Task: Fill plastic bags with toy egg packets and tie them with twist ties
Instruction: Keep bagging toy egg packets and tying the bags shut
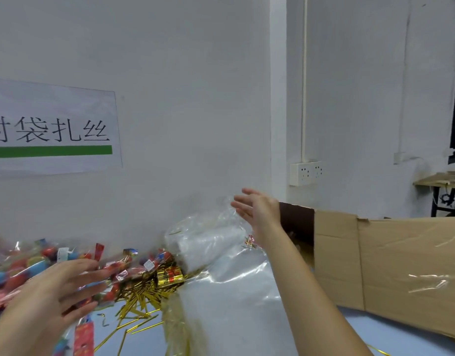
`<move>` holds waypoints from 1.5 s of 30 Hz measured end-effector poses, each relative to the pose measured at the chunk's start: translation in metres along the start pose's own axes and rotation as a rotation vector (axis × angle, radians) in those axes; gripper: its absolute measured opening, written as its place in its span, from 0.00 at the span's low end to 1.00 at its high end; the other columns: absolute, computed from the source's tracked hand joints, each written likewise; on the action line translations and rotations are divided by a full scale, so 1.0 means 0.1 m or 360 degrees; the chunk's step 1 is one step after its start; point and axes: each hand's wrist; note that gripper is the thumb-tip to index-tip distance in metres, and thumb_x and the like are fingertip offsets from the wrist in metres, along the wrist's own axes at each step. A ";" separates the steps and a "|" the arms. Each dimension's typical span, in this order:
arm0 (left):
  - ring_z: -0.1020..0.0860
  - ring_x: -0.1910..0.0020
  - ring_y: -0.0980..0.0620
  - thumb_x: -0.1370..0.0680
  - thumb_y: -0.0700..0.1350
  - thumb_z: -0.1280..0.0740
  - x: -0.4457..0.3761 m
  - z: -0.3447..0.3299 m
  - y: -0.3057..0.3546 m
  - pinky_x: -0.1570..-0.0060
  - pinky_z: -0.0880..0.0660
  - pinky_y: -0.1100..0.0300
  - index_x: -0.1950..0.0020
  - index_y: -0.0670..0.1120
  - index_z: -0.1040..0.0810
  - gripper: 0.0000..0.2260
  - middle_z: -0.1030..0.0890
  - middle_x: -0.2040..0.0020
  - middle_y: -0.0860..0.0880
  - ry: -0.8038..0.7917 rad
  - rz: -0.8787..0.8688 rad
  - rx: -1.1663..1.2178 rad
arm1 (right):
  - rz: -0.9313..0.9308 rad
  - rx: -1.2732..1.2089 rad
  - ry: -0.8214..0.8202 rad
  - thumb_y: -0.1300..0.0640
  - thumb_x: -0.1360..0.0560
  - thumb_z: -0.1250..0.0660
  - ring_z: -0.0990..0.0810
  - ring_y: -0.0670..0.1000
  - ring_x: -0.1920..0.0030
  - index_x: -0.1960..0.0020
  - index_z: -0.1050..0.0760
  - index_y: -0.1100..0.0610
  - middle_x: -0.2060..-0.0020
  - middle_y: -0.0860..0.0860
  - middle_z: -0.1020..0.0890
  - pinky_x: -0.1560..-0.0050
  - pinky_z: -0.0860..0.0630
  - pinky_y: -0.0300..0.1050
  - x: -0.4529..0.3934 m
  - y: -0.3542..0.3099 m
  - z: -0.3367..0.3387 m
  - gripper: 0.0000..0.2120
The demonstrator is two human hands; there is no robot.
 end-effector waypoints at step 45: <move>0.17 0.52 0.58 0.19 0.48 0.34 0.24 -0.13 0.03 0.44 0.21 0.52 0.50 0.60 0.19 0.07 0.15 0.53 0.57 -0.0364 -0.0281 -0.1112 | 0.0180 0.2099 -0.0238 0.59 0.20 0.42 0.22 0.56 0.56 0.53 0.23 0.59 0.57 0.53 0.20 0.58 0.27 0.48 0.73 1.03 -0.20 0.10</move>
Point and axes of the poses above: each hand's wrist, its own x-axis away from the middle knuckle, its own z-axis out of the back of the hand, y = z × x
